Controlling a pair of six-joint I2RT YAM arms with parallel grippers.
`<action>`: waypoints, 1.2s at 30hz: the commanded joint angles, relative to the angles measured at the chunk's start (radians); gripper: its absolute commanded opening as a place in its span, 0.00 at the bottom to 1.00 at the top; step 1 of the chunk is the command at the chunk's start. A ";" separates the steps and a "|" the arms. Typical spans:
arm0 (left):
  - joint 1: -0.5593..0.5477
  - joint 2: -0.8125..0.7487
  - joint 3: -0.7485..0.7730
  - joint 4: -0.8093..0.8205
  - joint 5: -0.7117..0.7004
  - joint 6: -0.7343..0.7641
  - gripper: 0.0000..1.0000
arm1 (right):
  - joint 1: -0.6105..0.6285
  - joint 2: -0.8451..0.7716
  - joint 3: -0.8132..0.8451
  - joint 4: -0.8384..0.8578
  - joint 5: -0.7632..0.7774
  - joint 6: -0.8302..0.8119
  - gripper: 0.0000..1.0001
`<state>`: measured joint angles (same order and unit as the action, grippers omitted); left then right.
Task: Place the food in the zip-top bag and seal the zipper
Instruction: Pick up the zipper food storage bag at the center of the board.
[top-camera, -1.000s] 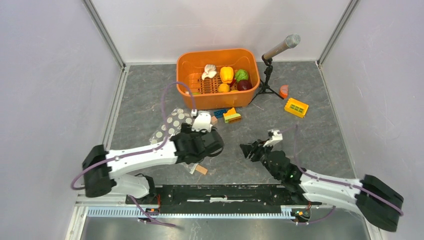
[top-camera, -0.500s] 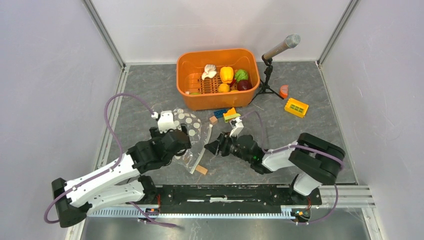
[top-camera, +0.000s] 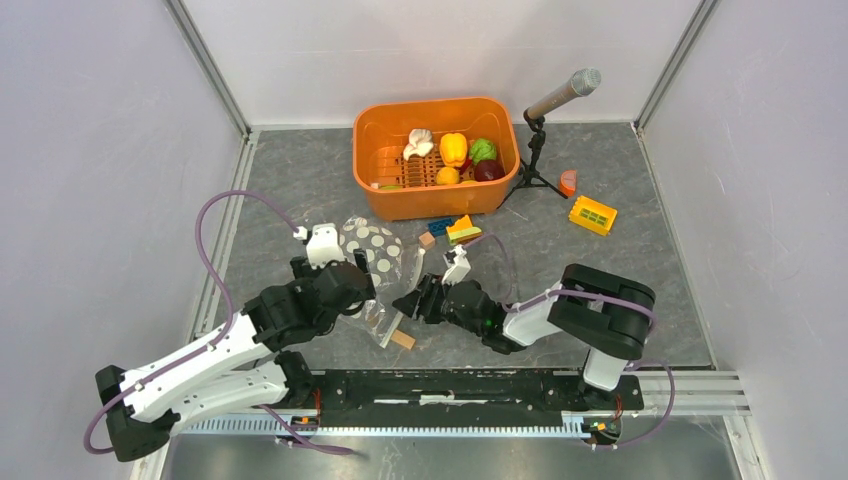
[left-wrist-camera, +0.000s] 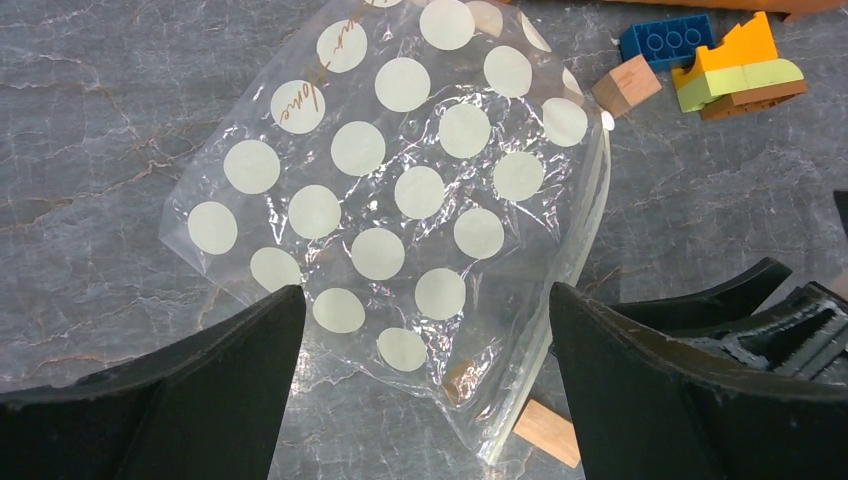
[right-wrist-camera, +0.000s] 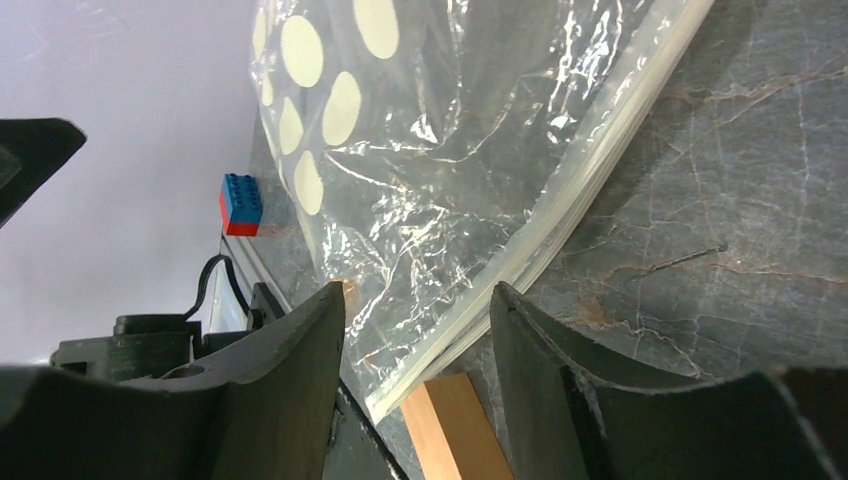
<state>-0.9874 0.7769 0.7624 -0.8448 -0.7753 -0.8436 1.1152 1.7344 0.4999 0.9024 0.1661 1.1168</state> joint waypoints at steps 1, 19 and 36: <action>0.004 -0.009 0.017 -0.012 -0.011 -0.003 0.98 | 0.006 0.057 0.043 0.051 0.048 0.056 0.59; 0.004 -0.015 0.020 -0.023 0.012 0.001 0.98 | 0.018 0.115 0.096 0.055 0.133 0.127 0.56; 0.004 0.011 0.034 -0.013 0.043 0.027 0.99 | 0.020 0.206 0.113 0.231 0.191 0.130 0.51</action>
<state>-0.9878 0.7853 0.7624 -0.8661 -0.7353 -0.8429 1.1316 1.9133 0.5777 1.0229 0.3229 1.2522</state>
